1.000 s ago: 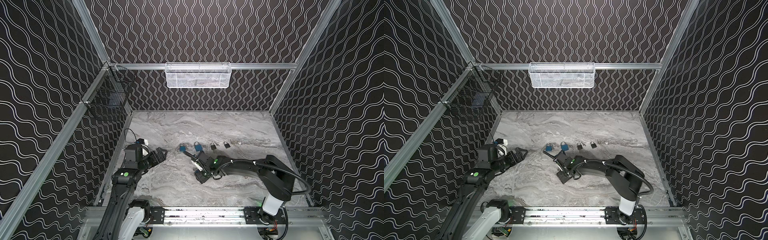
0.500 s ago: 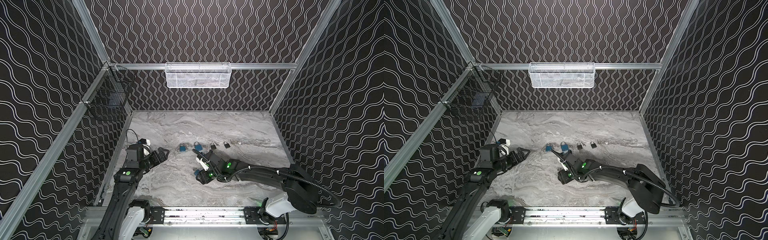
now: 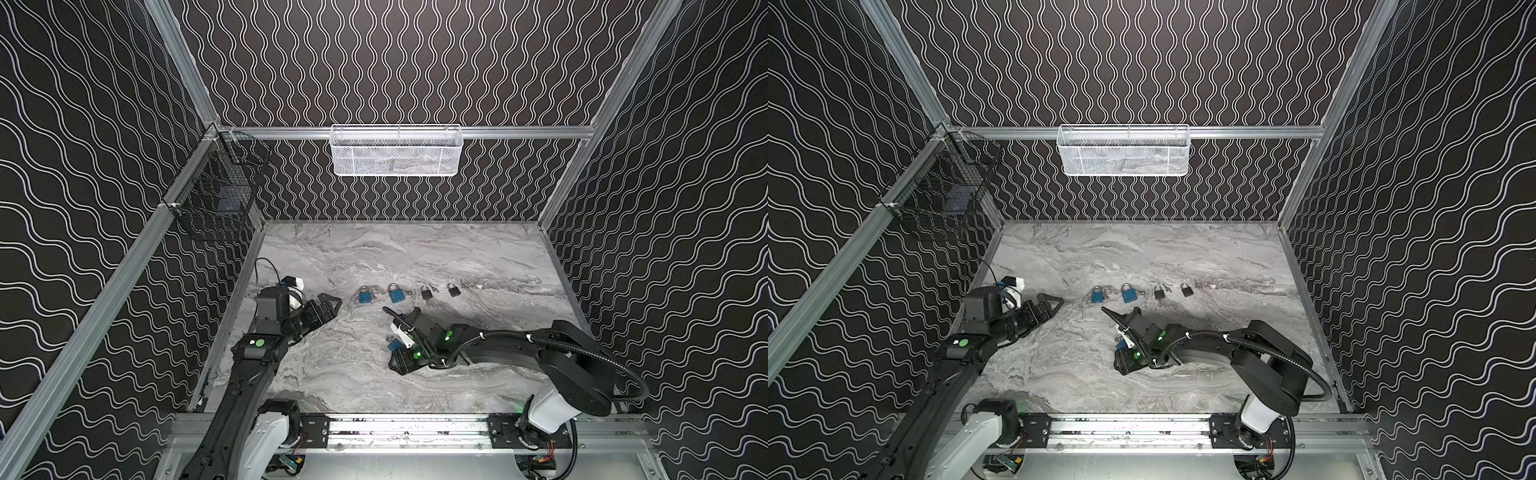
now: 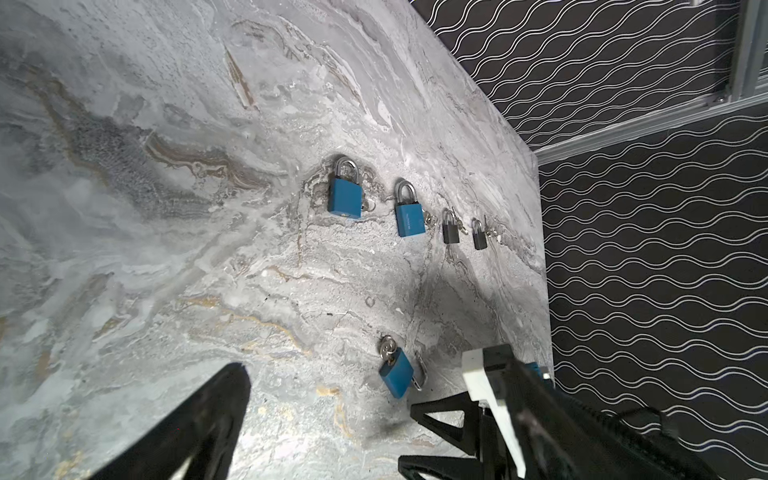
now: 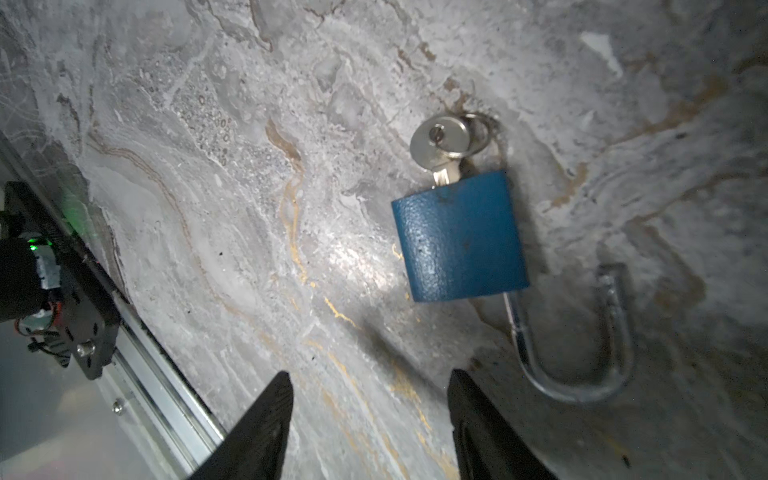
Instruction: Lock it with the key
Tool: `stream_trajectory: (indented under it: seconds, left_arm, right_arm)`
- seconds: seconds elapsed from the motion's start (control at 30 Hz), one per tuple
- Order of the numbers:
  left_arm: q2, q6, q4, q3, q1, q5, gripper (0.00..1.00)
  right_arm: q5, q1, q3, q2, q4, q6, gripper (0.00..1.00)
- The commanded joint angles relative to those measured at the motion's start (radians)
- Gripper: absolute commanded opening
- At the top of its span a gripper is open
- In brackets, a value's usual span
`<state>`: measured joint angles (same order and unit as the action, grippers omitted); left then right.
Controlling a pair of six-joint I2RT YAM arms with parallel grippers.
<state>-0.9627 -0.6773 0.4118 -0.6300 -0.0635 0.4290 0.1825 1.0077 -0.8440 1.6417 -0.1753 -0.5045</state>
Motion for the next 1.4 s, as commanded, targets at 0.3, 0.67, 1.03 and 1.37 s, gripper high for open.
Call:
stream_trajectory:
  seconds: [0.3,0.67,1.03,1.37]
  left_arm:
    - [-0.017,0.022,-0.04,-0.017,0.002,0.022,0.99]
    - [-0.018,0.024,-0.05,-0.005,0.002,0.037,0.98]
    - [-0.04,0.027,-0.077,0.018,0.002,0.059,0.99]
    - [-0.041,0.002,-0.082,0.035,0.002,0.08,0.98]
  right_arm:
    - [-0.098,-0.116,-0.035,0.044,-0.067,-0.021,0.62]
    - [0.007,-0.179,-0.09,0.082,0.045,-0.023,0.65]
    - [-0.048,-0.182,-0.083,0.002,-0.057,-0.156,0.66]
    - [-0.197,-0.031,-0.188,0.011,-0.255,-0.489,0.62]
